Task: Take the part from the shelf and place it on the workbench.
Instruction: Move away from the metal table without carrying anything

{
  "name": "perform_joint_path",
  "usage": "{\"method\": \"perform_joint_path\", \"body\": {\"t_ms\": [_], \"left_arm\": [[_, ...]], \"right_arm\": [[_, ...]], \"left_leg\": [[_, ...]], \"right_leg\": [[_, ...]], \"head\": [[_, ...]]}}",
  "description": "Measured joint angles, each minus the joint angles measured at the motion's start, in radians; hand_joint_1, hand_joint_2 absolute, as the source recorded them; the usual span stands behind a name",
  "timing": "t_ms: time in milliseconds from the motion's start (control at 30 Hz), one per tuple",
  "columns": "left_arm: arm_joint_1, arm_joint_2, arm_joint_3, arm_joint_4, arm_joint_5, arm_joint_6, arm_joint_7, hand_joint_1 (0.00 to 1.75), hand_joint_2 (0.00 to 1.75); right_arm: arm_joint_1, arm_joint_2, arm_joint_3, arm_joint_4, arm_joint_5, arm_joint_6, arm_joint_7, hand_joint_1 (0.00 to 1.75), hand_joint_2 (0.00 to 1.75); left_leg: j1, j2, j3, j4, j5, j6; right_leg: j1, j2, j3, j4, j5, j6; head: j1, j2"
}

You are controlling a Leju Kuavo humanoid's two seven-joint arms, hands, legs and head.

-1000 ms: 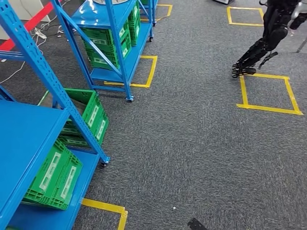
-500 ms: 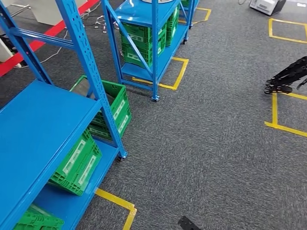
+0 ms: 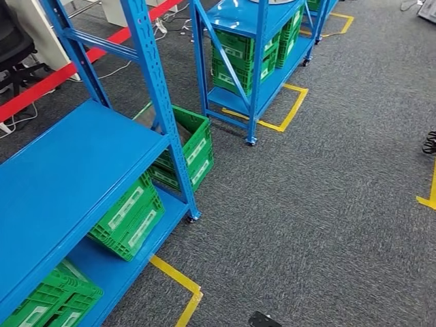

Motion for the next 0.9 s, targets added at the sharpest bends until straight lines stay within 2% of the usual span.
{"method": "perform_joint_path", "body": {"t_ms": [67,133,200,233,267,333,367,400,433,467,500,533,567,600,633,700,733,800,867,900], "left_arm": [[-0.001,0.002,-0.004,0.000,-0.008,-0.005,-0.002,0.00,0.00],[-0.005,0.005,-0.010,0.000,-0.016,-0.010,-0.005,0.00,0.00],[-0.005,0.005,-0.016,0.000,-0.023,-0.018,-0.007,0.00,0.00],[-0.003,0.006,-0.019,0.000,-0.025,-0.021,-0.008,0.00,0.00],[-0.002,0.007,-0.021,0.000,-0.028,-0.023,-0.008,0.00,0.00],[-0.004,0.007,-0.024,0.000,-0.032,-0.026,-0.010,0.00,0.00],[-0.006,0.007,-0.025,0.000,-0.033,-0.026,-0.010,0.00,0.00],[-0.007,0.006,-0.027,0.000,-0.033,-0.028,-0.011,0.00,0.00],[-0.006,0.006,-0.028,0.000,-0.035,-0.030,-0.012,0.00,0.00],[-0.005,0.006,-0.031,0.000,-0.037,-0.032,-0.012,0.00,0.00],[-0.004,0.006,-0.033,0.000,-0.039,-0.035,-0.013,0.00,0.00],[-0.003,0.006,-0.036,0.000,-0.041,-0.037,-0.014,0.00,0.00],[-0.004,0.006,-0.038,0.000,-0.041,-0.038,-0.014,0.00,0.00],[-0.005,0.006,-0.040,0.000,-0.042,-0.040,-0.015,0.00,0.00],[-0.005,0.006,-0.041,0.000,-0.042,-0.040,-0.015,0.00,0.00],[-0.003,0.007,-0.042,0.000,-0.042,-0.041,-0.015,0.00,0.00],[-0.001,0.008,-0.042,0.000,-0.042,-0.041,-0.015,0.00,0.00],[0.000,0.009,-0.042,0.000,-0.042,-0.042,-0.015,0.00,0.00],[-0.003,0.009,-0.042,0.000,-0.042,-0.042,-0.015,0.00,0.00],[-0.004,0.009,-0.042,0.000,-0.042,-0.042,-0.015,0.00,0.00]], "right_arm": [[-0.004,-0.004,0.001,0.000,-0.012,0.054,-0.001,0.00,0.00],[-0.007,-0.011,0.001,0.000,-0.028,0.108,-0.002,0.00,0.00],[-0.011,-0.019,0.001,0.000,-0.045,0.166,-0.004,0.00,0.00],[-0.013,-0.024,0.001,0.000,-0.051,0.189,-0.005,0.00,0.00],[-0.014,-0.029,0.001,0.000,-0.056,0.207,-0.007,0.00,0.00],[-0.014,-0.039,0.001,0.000,-0.062,0.226,-0.009,0.00,0.00],[-0.012,-0.043,0.001,0.000,-0.063,0.233,-0.009,0.00,0.00],[-0.009,-0.047,0.001,0.000,-0.066,0.241,-0.009,0.00,0.00],[-0.007,-0.050,0.001,0.000,-0.071,0.254,-0.009,0.00,0.00],[-0.005,-0.054,0.001,0.000,-0.075,0.268,-0.009,0.00,0.00],[-0.005,-0.059,0.001,0.000,-0.080,0.282,-0.010,0.00,0.00],[-0.005,-0.063,0.001,0.000,-0.083,0.293,-0.012,0.00,0.00],[-0.006,-0.066,0.001,0.000,-0.085,0.298,-0.014,0.00,0.00],[-0.006,-0.068,0.001,0.000,-0.086,0.301,-0.016,0.00,0.00],[-0.007,-0.069,0.001,0.000,-0.086,0.301,-0.018,0.00,0.00],[-0.008,-0.070,0.001,0.000,-0.085,0.299,-0.020,0.00,0.00],[-0.009,-0.070,0.002,0.000,-0.083,0.297,-0.021,0.00,0.00],[-0.010,-0.072,0.002,0.000,-0.081,0.291,-0.024,0.00,0.00],[-0.008,-0.073,0.002,0.000,-0.079,0.285,-0.025,0.00,0.00],[-0.006,-0.073,0.002,0.000,-0.078,0.283,-0.026,0.00,0.00]], "left_leg": [[-0.012,0.049,0.072,-0.140,0.053,0.018],[-0.025,0.084,0.102,-0.205,0.062,0.032],[-0.025,0.067,0.101,-0.213,0.064,0.040],[-0.022,0.055,0.103,-0.219,0.067,0.044],[-0.018,0.044,0.105,-0.224,0.071,0.049],[-0.012,0.020,0.106,-0.230,0.076,0.056],[-0.011,0.005,0.105,-0.230,0.076,0.058],[-0.011,-0.009,0.104,-0.230,0.076,0.059],[-0.010,-0.024,0.105,-0.229,0.076,0.059],[-0.009,-0.038,0.106,-0.228,0.076,0.059],[-0.008,-0.052,0.107,-0.227,0.076,0.057],[-0.006,-0.066,0.107,-0.224,0.074,0.053],[-0.006,-0.079,0.104,-0.218,0.072,0.047],[-0.006,-0.091,0.101,-0.213,0.071,0.041],[-0.005,-0.101,0.096,-0.210,0.072,0.034],[-0.002,-0.120,0.089,-0.211,0.077,0.021],[-0.002,-0.119,0.087,-0.208,0.075,0.016],[-0.004,-0.080,0.064,-0.160,0.042,0.006],[-0.003,-0.029,0.007,-0.036,-0.022,-0.001],[-0.001,-0.017,-0.024,0.030,-0.048,-0.004]], "right_leg": [[0.005,-0.021,0.008,0.000,-0.006,0.003],[0.010,-0.043,0.012,-0.001,-0.012,0.010],[0.012,-0.064,0.016,-0.005,-0.016,0.020],[0.011,-0.055,0.017,-0.001,-0.022,0.025],[0.009,-0.032,0.010,0.018,-0.036,0.031],[0.004,0.031,-0.039,0.119,-0.088,0.039],[0.001,0.050,-0.076,0.192,-0.117,0.041],[-0.001,0.058,-0.110,0.251,-0.135,0.044],[-0.002,0.060,-0.131,0.281,-0.133,0.047],[-0.004,0.062,-0.133,0.271,-0.111,0.049],[-0.007,0.065,-0.116,0.221,-0.073,0.051],[-0.011,0.078,-0.088,0.150,-0.032,0.053],[-0.014,0.098,-0.060,0.083,-0.005,0.054],[-0.016,0.114,-0.038,0.037,0.010,0.052],[-0.016,0.125,-0.026,0.015,0.012,0.048],[-0.014,0.116,-0.020,0.012,0.012,0.035],[-0.015,0.106,-0.019,0.009,0.014,0.028],[-0.017,0.083,-0.016,0.003,0.017,0.016],[-0.016,0.056,-0.015,0.002,0.015,0.008],[-0.014,0.041,-0.015,0.002,0.013,0.006]], "head": [[0.000,0.000],[0.001,0.000],[0.000,0.000],[0.002,0.000],[0.004,0.000],[0.009,0.000],[0.010,0.000],[0.010,0.000],[0.010,0.000],[0.010,0.000],[0.010,0.000],[0.010,0.000],[0.010,0.000],[0.010,0.000],[0.010,0.000],[0.010,0.000],[0.010,0.000],[0.003,0.000],[-0.003,0.000],[-0.003,0.000]]}}
